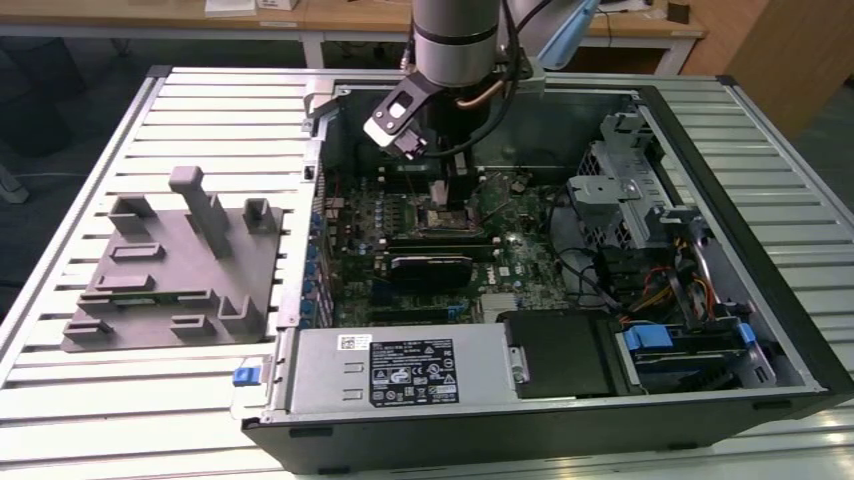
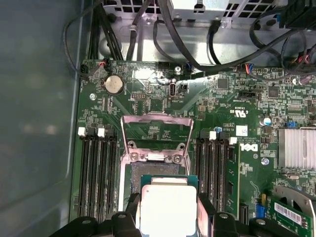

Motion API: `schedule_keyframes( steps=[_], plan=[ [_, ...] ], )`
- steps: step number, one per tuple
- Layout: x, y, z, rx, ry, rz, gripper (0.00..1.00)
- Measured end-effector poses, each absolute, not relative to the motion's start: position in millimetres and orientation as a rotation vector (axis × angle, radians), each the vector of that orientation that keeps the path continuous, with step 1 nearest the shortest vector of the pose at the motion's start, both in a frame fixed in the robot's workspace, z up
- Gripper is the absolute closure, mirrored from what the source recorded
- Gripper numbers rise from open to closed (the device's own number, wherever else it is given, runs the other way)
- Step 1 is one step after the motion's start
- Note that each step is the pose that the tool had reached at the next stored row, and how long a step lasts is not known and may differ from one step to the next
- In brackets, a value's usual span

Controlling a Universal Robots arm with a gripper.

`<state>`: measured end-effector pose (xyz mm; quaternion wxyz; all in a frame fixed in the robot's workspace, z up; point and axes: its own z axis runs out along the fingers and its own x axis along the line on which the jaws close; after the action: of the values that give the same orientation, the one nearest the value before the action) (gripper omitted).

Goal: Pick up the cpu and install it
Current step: 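Place the cpu into insertion slot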

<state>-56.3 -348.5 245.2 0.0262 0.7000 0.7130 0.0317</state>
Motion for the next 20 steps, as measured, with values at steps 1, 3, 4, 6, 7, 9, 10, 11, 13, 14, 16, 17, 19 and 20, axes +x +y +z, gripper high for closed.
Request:
schedule_keyframes(
  steps=[1,3,4,6,7,9,10,11,13,14,16,17,19,20],
  plan=[
    [-56.3,-348.4,244.6,2.165,2.201,0.098,0.46],
    [-56.3,-348.4,243.4,2.166,2.2,0.098,0.46],
    [-56.2,-348.3,242.7,2.167,2.2,0.098,0.46],
    [-56.2,-348.3,241.6,2.167,2.199,0.098,0.46],
    [-56.3,-348.3,241.4,2.167,2.199,0.097,0.46],
    [-56.3,-348.3,240.4,2.167,2.199,0.097,0.46],
    [-56.3,-348.3,239.7,2.167,2.199,0.098,0.46],
    [-56.3,-348.3,239.5,2.167,2.199,0.098,0.46],
    [-56.3,-348.3,239.1,2.167,2.199,0.098,0.46],
    [-56.3,-348.3,239.0,2.167,2.199,0.098,0.46],
    [-56.3,-348.3,238.7,2.167,2.199,0.097,0.46],
    [-56.3,-348.3,238.5,2.167,2.199,0.097,0.46],
    [-56.3,-348.3,238.1,2.167,2.199,0.097,0.46],
    [-56.3,-348.3,237.8,2.167,2.199,0.098,0.46]
  ],
)
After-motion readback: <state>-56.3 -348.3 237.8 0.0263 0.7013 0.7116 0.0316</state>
